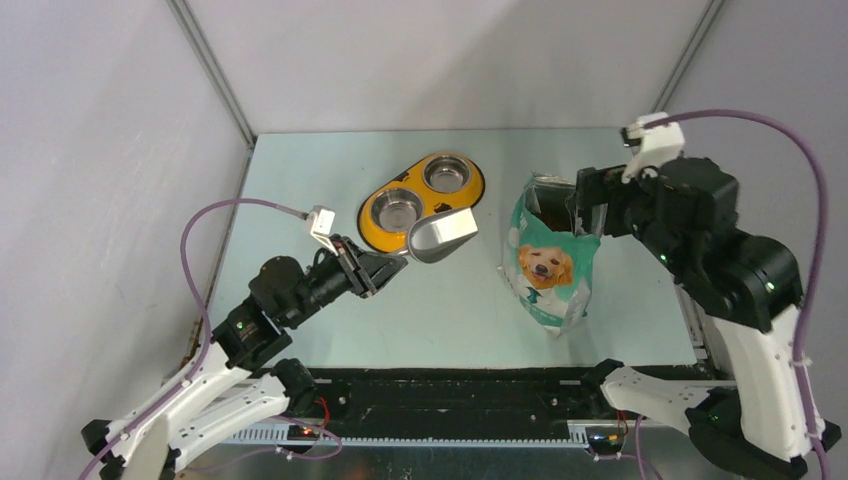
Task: Serve the pet food
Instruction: Adjust the spatula, then collect the pet food from the pet food bag.
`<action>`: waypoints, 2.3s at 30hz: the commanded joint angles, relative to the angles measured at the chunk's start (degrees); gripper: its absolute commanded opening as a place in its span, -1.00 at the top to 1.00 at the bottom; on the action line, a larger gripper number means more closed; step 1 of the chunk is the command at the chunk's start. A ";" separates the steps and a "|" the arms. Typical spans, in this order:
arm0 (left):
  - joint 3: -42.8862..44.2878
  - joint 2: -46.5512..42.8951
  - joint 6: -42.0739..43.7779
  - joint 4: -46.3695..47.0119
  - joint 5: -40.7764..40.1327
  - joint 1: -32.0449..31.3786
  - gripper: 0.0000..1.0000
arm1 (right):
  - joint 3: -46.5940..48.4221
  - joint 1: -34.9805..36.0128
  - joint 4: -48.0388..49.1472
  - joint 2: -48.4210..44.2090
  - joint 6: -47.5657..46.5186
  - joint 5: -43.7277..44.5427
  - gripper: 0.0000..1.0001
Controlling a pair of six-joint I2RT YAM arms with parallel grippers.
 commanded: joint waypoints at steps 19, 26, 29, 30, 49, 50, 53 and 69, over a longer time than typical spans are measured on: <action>-1.07 -10.53 4.73 -1.88 -8.42 0.36 1.00 | 10.47 -14.57 -13.11 20.48 -21.17 -16.05 0.51; 0.90 -12.75 5.13 -6.33 -9.87 0.29 1.00 | 6.86 -8.24 -8.55 17.41 -9.16 -17.68 1.00; 2.68 -12.71 5.94 -9.20 -10.27 0.29 1.00 | 2.45 -2.95 -5.76 16.40 -1.59 -9.97 1.00; 3.49 -12.54 6.04 -9.82 -10.72 0.34 1.00 | 2.31 -0.37 -5.42 16.70 2.09 -7.58 1.00; 19.24 -12.18 -0.04 -29.84 -12.06 0.36 1.00 | 11.76 29.95 9.76 37.04 15.34 24.48 1.00; 20.36 -11.56 -1.23 -33.00 -11.80 0.33 1.00 | 11.54 30.49 10.67 37.30 15.04 24.35 1.00; 25.80 -7.35 -3.31 -39.13 -9.22 0.29 1.00 | 8.44 31.30 13.74 36.23 12.59 20.68 1.00; 30.56 4.93 -6.86 -52.03 -0.57 0.29 1.00 | -4.98 33.25 23.84 25.24 -1.33 1.69 1.00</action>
